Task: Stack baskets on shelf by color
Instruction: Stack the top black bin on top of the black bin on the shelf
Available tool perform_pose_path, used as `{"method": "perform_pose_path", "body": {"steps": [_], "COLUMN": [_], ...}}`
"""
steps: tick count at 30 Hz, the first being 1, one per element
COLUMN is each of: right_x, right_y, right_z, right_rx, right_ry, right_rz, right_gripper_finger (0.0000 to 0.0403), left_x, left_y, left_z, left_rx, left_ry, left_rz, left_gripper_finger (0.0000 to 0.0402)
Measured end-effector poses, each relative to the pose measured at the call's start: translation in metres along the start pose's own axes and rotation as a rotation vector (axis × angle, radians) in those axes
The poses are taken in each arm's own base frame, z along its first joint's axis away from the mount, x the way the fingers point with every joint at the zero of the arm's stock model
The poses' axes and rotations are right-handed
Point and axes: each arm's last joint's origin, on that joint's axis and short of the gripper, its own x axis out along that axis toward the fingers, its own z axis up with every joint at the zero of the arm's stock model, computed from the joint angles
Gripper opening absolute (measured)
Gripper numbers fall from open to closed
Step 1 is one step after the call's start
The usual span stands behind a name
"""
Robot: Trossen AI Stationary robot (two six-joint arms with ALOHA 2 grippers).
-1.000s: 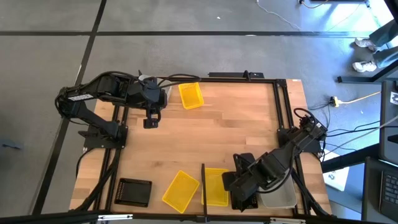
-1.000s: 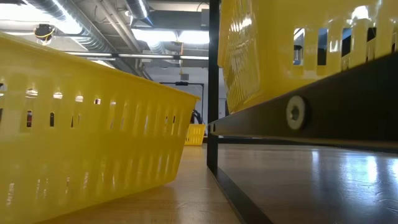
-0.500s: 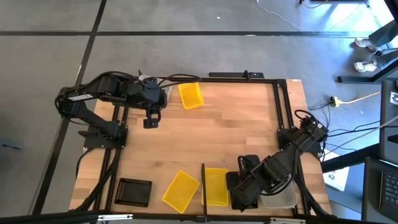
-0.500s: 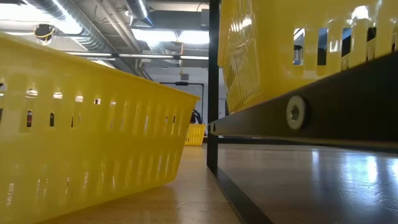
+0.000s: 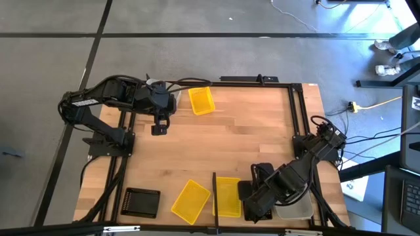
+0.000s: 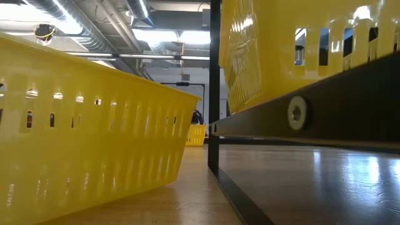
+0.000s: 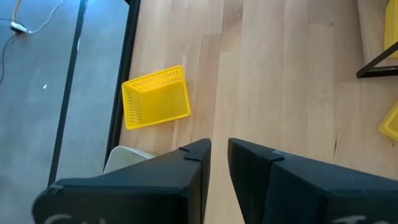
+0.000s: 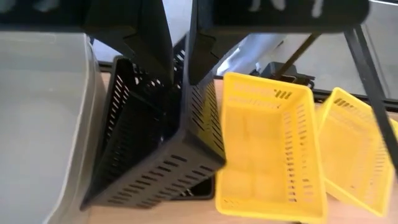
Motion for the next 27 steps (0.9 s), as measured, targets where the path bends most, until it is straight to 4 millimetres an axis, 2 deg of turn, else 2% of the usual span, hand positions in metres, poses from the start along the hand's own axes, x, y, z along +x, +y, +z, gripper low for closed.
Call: {"method": "perform_pose_path", "body": {"steps": [27], "right_x": [0.0002], "right_y": [-0.0011], "right_z": [0.0007], "right_rx": [0.049], "right_ry": [-0.035], "right_rz": [0.009], "right_gripper_finger": [0.0048], "left_x": [0.0000], "left_y": [-0.0001], "left_z": [-0.0026], "left_rx": [0.012], "left_ry": [0.026], "left_rz": [-0.001], "left_gripper_finger": [0.0047]}}
